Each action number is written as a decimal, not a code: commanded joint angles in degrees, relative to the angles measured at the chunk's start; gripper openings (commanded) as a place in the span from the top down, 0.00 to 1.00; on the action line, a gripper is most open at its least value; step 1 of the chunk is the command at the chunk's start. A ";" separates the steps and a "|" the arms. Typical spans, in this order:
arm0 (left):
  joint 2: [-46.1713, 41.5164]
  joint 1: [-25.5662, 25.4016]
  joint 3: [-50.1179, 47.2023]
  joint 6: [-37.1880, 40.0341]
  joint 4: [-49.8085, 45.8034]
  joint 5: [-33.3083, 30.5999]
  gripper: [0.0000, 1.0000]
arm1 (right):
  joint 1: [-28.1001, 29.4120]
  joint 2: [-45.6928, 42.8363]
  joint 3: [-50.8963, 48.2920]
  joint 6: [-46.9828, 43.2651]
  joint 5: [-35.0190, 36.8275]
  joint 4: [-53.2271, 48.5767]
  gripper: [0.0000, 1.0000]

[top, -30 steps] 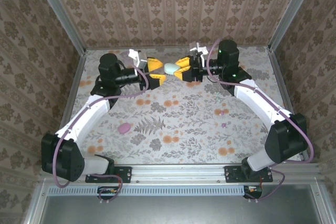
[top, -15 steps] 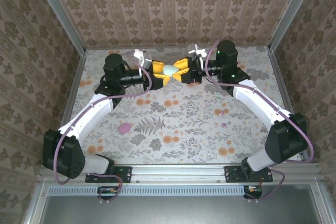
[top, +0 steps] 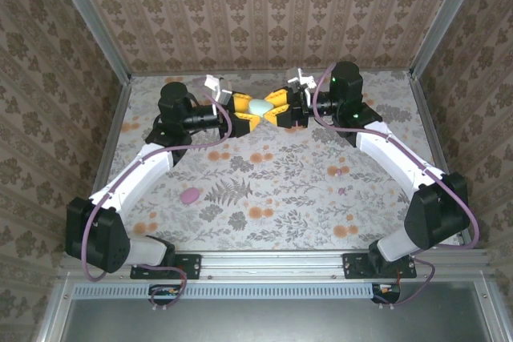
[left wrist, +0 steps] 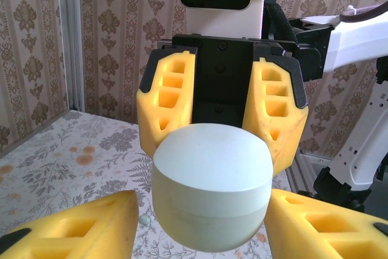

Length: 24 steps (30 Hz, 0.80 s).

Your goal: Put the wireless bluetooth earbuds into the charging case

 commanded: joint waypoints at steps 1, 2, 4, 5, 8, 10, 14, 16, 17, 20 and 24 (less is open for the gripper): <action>-0.20 -0.54 2.08 -0.19 1.17 1.19 0.43 | 0.26 -1.82 0.00 -1.37 -1.30 0.47 0.63; -0.13 -0.48 2.08 -0.26 1.09 1.20 0.43 | 0.36 -1.81 -0.12 -1.67 -1.13 0.37 0.63; -0.13 -0.56 1.97 -0.18 1.14 1.20 0.43 | 0.39 -1.85 -0.35 -2.04 -0.91 0.53 0.63; -0.11 -0.56 1.98 -0.06 0.98 1.30 0.43 | 0.35 -1.90 -0.35 -2.07 -0.82 0.57 0.63; -0.15 -0.62 2.18 0.13 0.53 1.46 0.43 | 0.54 -1.99 -0.40 -2.81 -0.66 0.13 0.63; -0.02 -0.58 2.39 0.47 -0.07 1.55 0.43 | 0.56 -2.00 -0.35 -3.26 -0.44 -0.21 0.63; 0.07 -0.56 2.67 0.69 -0.28 1.50 0.43 | 0.52 -1.98 -0.44 -3.55 -0.36 -0.39 0.63; 0.07 -0.56 2.67 0.78 -0.42 1.55 0.42 | 0.55 -1.91 -0.63 -3.71 -0.10 -0.55 0.63; 0.14 -0.57 2.70 1.02 -0.56 1.63 0.42 | 0.53 -1.91 -0.62 -3.75 -0.04 -0.62 0.63; 0.15 -0.57 2.68 1.14 -0.78 1.78 0.40 | 0.60 -1.94 -0.71 -3.84 -0.01 -0.66 0.63; 0.15 -0.57 2.81 1.83 -1.80 2.16 0.43 | 0.52 -1.96 -0.62 -3.75 -0.08 -0.66 0.63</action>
